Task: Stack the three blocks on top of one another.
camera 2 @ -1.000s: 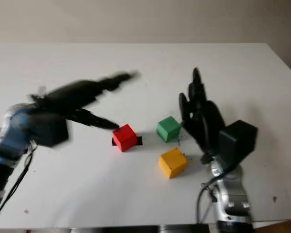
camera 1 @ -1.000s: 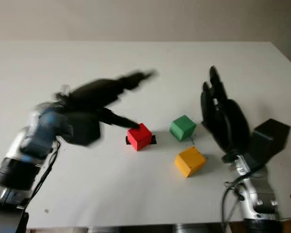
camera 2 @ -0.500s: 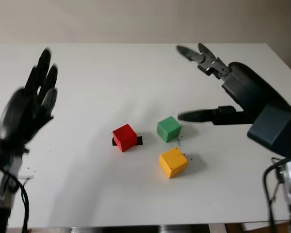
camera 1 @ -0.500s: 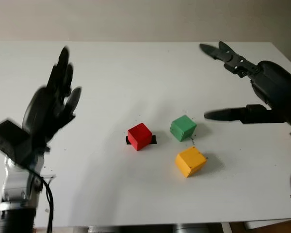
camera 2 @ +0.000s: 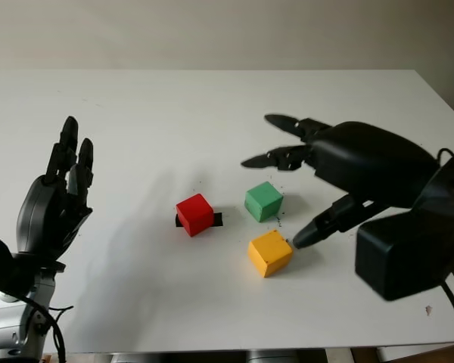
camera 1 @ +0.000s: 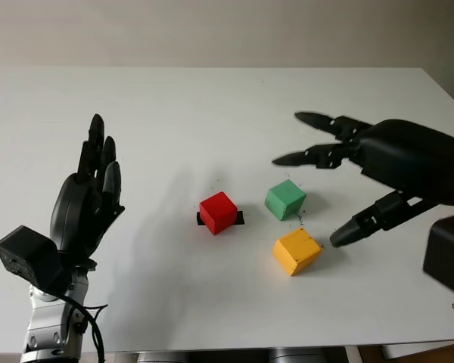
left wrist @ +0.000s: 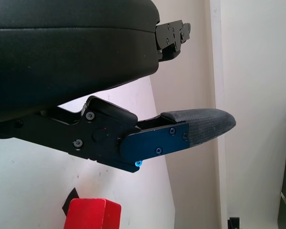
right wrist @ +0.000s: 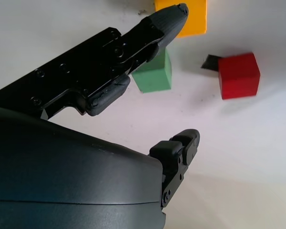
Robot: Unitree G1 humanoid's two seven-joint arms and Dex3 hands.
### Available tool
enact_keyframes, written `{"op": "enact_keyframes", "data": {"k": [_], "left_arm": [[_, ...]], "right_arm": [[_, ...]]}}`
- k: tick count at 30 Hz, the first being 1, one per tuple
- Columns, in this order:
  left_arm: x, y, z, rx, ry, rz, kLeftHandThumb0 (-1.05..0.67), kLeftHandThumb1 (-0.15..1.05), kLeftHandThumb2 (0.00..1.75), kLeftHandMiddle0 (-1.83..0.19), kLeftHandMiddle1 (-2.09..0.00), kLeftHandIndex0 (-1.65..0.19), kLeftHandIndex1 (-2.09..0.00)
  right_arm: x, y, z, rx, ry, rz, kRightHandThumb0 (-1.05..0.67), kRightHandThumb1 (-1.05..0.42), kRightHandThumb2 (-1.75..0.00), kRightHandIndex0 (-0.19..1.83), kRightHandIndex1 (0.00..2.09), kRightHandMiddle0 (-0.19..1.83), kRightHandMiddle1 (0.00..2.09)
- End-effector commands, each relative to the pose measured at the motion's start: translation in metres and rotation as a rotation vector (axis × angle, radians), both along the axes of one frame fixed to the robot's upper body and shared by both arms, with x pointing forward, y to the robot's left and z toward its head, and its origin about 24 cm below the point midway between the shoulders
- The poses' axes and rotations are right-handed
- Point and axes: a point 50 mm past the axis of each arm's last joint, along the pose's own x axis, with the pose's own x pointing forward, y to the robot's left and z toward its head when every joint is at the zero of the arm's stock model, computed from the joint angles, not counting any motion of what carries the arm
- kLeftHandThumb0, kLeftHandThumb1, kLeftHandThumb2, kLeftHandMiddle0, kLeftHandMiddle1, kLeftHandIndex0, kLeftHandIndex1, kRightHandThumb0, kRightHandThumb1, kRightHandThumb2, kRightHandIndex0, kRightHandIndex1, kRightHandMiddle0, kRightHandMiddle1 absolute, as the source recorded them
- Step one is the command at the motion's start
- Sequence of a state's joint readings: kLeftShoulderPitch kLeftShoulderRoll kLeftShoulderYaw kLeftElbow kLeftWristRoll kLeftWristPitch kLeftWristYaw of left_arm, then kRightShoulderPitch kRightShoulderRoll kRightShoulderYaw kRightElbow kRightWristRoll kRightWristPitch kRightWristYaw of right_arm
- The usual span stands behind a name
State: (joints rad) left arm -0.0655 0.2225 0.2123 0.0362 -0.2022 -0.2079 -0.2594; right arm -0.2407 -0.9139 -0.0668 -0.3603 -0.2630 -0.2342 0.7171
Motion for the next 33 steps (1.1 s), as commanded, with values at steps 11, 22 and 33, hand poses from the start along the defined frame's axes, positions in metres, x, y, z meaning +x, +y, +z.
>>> {"op": "enact_keyframes", "data": {"k": [11,22,33], "left_arm": [[-0.002,-0.004,0.001,0.045,0.011,-0.013,-0.74,1.05,0.59,0.19,0.00,0.19,0.00],[-0.003,-0.004,0.001,0.047,0.006,0.001,-0.76,1.05,0.54,0.19,-0.02,0.19,-0.01],[-0.004,-0.005,0.002,0.055,0.014,0.004,-0.76,1.05,0.55,0.19,-0.02,0.19,-0.01]], "right_arm": [[-0.002,0.010,-0.041,-0.072,0.044,0.038,-0.75,-0.73,-0.05,0.02,0.05,0.54,0.06],[-0.001,0.009,-0.060,-0.089,0.051,0.056,-0.75,-0.74,-0.06,0.01,0.05,0.56,0.06],[0.000,0.007,-0.069,-0.100,0.027,0.052,-0.66,-0.74,-0.05,0.06,0.07,0.67,0.09]]}}
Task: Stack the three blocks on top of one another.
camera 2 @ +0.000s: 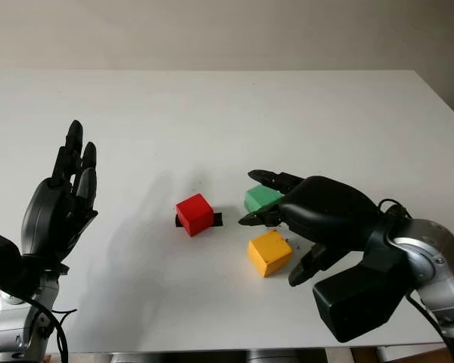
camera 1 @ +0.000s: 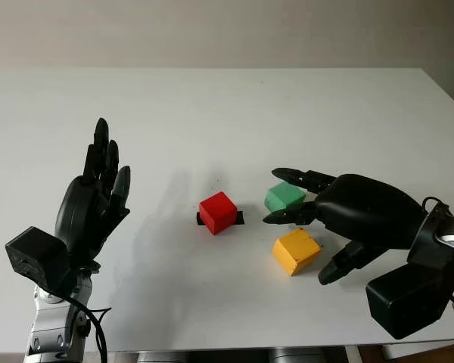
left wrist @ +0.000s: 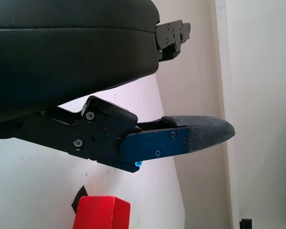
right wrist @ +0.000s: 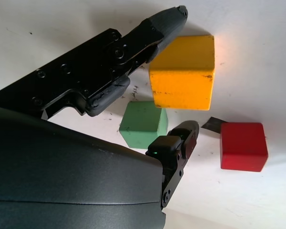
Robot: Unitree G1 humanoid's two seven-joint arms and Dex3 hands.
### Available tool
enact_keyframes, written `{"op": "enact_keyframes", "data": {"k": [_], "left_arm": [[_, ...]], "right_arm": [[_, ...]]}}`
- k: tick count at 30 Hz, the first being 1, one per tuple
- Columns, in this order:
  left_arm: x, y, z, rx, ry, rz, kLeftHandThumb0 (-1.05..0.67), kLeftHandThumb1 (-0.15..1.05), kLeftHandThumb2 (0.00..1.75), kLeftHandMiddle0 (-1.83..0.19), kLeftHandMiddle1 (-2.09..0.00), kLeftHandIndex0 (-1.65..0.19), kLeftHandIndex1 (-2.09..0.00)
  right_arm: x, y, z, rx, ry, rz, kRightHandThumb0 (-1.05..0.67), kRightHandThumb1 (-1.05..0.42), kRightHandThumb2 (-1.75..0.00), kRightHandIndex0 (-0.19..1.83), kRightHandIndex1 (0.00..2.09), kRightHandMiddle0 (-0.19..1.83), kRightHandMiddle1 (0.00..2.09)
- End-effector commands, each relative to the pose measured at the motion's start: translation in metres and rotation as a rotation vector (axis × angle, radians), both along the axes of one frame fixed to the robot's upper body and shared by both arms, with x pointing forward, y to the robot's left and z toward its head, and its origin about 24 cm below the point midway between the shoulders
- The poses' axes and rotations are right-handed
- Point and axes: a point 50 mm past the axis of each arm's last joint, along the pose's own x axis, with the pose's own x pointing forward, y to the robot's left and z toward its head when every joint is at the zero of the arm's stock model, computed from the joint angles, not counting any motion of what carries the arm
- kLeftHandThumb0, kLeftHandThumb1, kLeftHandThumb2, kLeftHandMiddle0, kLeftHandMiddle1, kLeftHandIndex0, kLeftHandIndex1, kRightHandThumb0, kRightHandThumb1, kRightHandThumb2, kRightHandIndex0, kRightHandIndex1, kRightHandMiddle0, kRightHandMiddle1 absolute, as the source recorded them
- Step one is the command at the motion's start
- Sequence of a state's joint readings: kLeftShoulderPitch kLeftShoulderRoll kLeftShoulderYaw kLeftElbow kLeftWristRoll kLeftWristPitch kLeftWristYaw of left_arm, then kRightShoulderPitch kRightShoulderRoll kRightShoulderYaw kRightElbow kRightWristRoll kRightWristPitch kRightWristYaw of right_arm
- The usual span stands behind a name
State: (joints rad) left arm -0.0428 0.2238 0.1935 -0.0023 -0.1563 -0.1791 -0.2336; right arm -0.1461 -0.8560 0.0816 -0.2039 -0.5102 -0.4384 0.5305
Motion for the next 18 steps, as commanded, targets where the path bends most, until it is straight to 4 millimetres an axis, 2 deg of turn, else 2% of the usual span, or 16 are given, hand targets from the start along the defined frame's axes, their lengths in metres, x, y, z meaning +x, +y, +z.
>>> {"op": "enact_keyframes", "data": {"k": [1,18], "left_arm": [[-0.0015,-0.0015,0.0032,0.014,-0.007,-0.006,-0.76,1.05,0.55,0.19,-0.01,0.19,0.00],[-0.0025,-0.0030,0.0030,0.019,0.004,-0.002,-0.79,1.05,0.52,0.19,-0.02,0.19,-0.01]], "right_arm": [[-0.0005,0.0013,-0.0017,0.002,-0.008,0.010,-0.65,-0.74,-0.05,0.07,0.07,0.68,0.10],[0.0041,0.0010,-0.0084,0.119,-0.046,0.022,-0.55,-0.73,-0.05,0.22,0.10,0.94,0.19]]}}
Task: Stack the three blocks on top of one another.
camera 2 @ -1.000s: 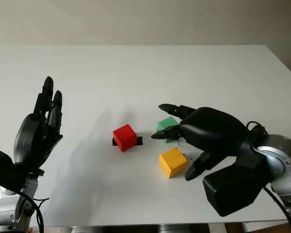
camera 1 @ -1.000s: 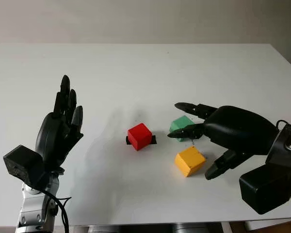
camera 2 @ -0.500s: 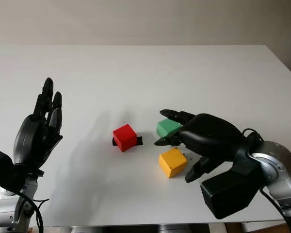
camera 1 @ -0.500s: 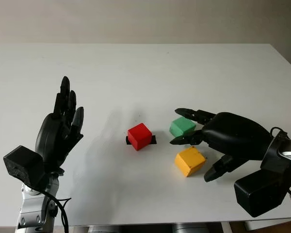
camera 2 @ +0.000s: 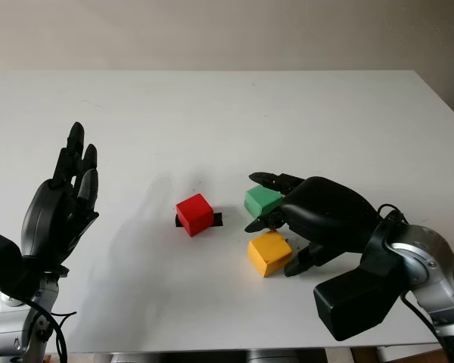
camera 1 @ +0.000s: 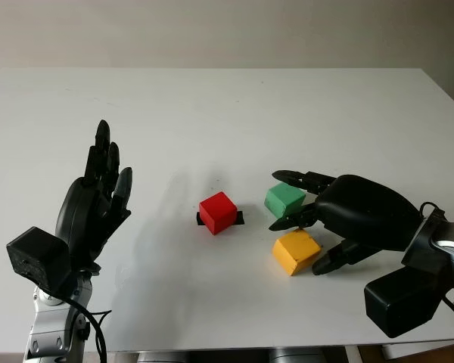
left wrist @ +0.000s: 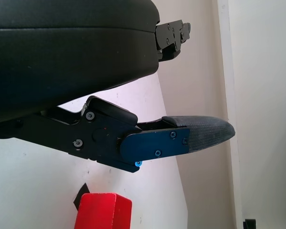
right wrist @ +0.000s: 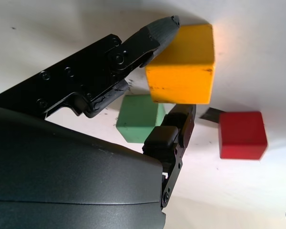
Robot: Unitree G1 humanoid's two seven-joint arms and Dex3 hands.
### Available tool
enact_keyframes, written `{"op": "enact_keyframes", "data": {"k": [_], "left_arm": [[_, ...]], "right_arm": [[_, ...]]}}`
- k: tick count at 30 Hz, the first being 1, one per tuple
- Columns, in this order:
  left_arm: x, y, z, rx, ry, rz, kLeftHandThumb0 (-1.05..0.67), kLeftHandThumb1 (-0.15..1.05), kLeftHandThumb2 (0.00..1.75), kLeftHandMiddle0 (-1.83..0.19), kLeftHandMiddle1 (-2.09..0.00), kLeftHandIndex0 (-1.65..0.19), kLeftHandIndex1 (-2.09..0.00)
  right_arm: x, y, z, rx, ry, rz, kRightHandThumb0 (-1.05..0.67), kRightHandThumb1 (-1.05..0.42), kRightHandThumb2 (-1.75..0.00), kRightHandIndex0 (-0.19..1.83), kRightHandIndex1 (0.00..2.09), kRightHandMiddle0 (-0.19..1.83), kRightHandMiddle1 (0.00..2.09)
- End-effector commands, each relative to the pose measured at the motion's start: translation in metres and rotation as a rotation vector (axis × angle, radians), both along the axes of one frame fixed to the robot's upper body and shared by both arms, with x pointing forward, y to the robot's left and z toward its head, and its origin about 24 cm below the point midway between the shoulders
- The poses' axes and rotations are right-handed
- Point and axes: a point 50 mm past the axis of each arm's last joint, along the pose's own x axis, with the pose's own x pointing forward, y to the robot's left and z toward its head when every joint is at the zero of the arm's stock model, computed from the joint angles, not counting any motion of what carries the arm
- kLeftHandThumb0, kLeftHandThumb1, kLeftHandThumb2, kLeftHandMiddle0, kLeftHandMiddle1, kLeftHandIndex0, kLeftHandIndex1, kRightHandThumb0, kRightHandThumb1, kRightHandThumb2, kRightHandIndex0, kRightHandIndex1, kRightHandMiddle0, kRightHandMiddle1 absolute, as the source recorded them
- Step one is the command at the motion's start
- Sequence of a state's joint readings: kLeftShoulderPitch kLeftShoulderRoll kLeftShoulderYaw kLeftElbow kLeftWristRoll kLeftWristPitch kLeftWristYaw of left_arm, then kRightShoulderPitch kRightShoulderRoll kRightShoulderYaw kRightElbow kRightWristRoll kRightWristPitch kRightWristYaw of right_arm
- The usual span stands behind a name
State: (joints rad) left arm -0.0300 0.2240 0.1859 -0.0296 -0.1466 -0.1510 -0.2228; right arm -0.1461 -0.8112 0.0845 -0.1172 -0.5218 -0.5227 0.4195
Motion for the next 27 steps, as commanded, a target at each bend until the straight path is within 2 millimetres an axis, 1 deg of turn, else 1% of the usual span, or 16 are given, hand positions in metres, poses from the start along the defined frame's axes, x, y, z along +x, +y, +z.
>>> {"op": "enact_keyframes", "data": {"k": [1,10,13,14,15,16,17,21,27], "left_arm": [[-0.001,-0.001,0.003,0.011,-0.011,-0.006,-0.79,1.05,0.52,0.19,-0.02,0.19,0.00],[0.000,-0.003,0.003,0.010,-0.001,0.000,-0.79,1.05,0.50,0.19,-0.02,0.19,-0.01],[0.000,-0.004,0.003,0.015,0.000,0.000,-0.80,1.05,0.49,0.19,-0.02,0.19,-0.01],[0.000,-0.004,0.003,0.019,0.000,-0.001,-0.80,1.05,0.49,0.19,-0.02,0.19,0.00],[0.000,-0.004,0.003,0.023,0.002,0.000,-0.80,1.05,0.49,0.19,-0.01,0.19,0.00],[0.000,-0.004,0.003,0.025,0.003,0.001,-0.79,1.05,0.49,0.19,-0.01,0.19,0.00],[0.000,-0.004,0.003,0.024,0.003,0.004,-0.79,1.05,0.48,0.19,-0.02,0.19,0.00],[0.000,-0.005,0.002,0.023,-0.003,0.007,-0.79,1.05,0.47,0.19,-0.02,0.19,0.00],[0.000,-0.006,0.002,0.034,-0.004,0.006,-0.79,1.05,0.46,0.19,-0.02,0.19,0.00]], "right_arm": [[0.001,0.002,0.002,0.026,0.003,0.008,-0.54,-0.73,-0.06,0.22,0.09,0.95,0.20],[0.000,0.005,0.002,0.075,0.056,0.007,-0.53,-0.74,-0.05,0.22,0.07,0.94,0.23],[-0.001,0.006,0.003,0.077,0.057,0.017,-0.50,-0.75,-0.06,0.24,0.08,0.97,0.27],[-0.001,0.006,0.003,0.083,0.055,0.020,-0.47,-0.76,-0.06,0.25,0.07,0.97,0.32],[-0.001,0.006,0.004,0.088,0.052,0.024,-0.44,-0.77,-0.06,0.27,0.07,0.88,0.53],[-0.001,0.005,0.005,0.091,0.050,0.024,-0.42,-0.77,-0.05,0.28,0.06,0.81,0.69],[0.000,0.005,0.006,0.095,0.048,0.024,-0.41,-0.78,-0.06,0.29,0.06,0.75,0.79],[0.005,0.005,0.014,0.115,0.042,0.021,-0.39,-0.78,-0.05,0.30,0.06,0.67,0.94],[0.015,0.005,0.030,0.092,-0.013,0.021,-0.40,-0.79,-0.06,0.33,0.07,0.68,0.99]]}}
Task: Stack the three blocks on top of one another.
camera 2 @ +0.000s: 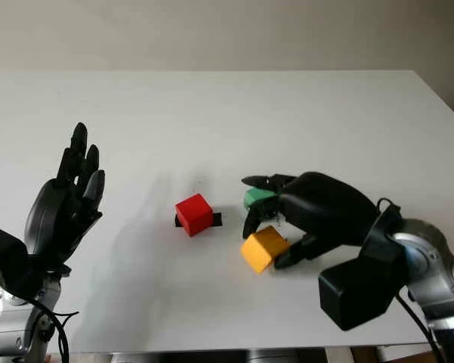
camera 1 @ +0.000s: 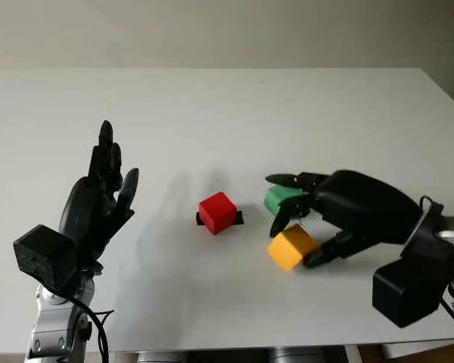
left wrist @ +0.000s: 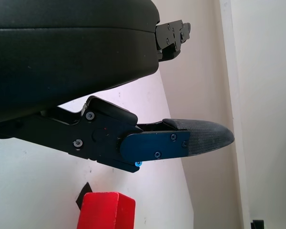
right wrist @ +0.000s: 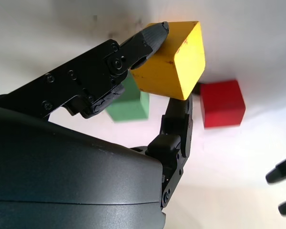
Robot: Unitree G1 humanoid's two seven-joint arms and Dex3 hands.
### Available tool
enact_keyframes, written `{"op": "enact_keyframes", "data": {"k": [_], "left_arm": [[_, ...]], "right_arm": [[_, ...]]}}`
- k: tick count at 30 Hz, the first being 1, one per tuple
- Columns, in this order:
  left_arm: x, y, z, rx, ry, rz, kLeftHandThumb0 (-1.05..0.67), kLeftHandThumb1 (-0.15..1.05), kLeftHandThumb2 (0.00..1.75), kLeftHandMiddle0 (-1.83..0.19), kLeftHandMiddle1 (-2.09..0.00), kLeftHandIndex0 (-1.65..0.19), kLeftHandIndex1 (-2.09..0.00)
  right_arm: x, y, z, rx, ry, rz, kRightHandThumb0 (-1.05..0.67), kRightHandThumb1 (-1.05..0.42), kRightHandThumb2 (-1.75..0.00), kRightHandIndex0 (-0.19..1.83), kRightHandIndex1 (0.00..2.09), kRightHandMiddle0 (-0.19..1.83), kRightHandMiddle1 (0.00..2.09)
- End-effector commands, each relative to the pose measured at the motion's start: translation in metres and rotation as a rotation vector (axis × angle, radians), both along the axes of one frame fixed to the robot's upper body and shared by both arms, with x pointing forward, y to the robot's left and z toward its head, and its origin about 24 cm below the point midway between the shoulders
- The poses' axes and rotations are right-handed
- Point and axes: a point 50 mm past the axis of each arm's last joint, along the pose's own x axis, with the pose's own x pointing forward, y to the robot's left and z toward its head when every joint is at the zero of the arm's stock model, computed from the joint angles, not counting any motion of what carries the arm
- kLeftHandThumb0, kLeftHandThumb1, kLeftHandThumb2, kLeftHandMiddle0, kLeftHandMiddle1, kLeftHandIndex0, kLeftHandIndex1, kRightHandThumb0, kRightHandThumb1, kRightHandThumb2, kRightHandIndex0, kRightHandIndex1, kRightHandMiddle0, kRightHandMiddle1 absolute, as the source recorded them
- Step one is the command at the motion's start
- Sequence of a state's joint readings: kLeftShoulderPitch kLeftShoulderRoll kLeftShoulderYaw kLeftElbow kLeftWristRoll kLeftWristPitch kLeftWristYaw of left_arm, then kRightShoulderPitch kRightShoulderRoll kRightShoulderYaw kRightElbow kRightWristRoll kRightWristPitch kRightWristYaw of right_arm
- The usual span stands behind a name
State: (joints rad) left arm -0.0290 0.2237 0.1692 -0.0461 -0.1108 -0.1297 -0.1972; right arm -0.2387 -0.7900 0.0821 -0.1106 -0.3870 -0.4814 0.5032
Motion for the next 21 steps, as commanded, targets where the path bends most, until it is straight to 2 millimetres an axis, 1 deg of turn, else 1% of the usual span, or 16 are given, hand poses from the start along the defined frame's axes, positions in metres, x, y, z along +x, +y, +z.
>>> {"op": "enact_keyframes", "data": {"k": [1,7,10,15,21], "left_arm": [[-0.001,-0.003,0.002,0.006,-0.017,-0.005,-0.79,1.05,0.46,0.19,-0.02,0.19,0.00],[-0.002,-0.004,0.001,-0.011,-0.019,-0.004,-0.78,1.05,0.46,0.19,-0.01,0.19,0.00],[0.000,-0.004,0.000,-0.007,-0.024,-0.010,-0.79,1.05,0.46,0.19,-0.01,0.19,0.00],[0.001,-0.006,-0.001,-0.007,-0.026,-0.012,-0.78,1.05,0.47,0.19,-0.01,0.19,0.00],[0.003,-0.007,-0.003,-0.024,-0.033,-0.012,-0.79,1.05,0.48,0.19,-0.02,0.19,0.00]], "right_arm": [[0.006,-0.001,0.010,-0.017,-0.029,-0.005,-0.40,-0.80,-0.06,0.33,0.07,0.68,0.99],[0.014,-0.002,0.015,-0.044,-0.027,-0.003,-0.40,-0.82,-0.06,0.35,0.07,0.71,0.98],[0.018,0.000,0.024,-0.035,-0.042,0.008,-0.40,-0.84,-0.07,0.34,0.07,0.70,0.97],[0.029,0.006,0.042,0.045,-0.083,0.024,-0.41,-0.83,-0.06,0.36,0.07,0.72,0.99],[0.046,0.021,0.060,0.104,-0.122,0.053,-0.45,-0.85,-0.06,0.35,0.06,0.74,1.05]]}}
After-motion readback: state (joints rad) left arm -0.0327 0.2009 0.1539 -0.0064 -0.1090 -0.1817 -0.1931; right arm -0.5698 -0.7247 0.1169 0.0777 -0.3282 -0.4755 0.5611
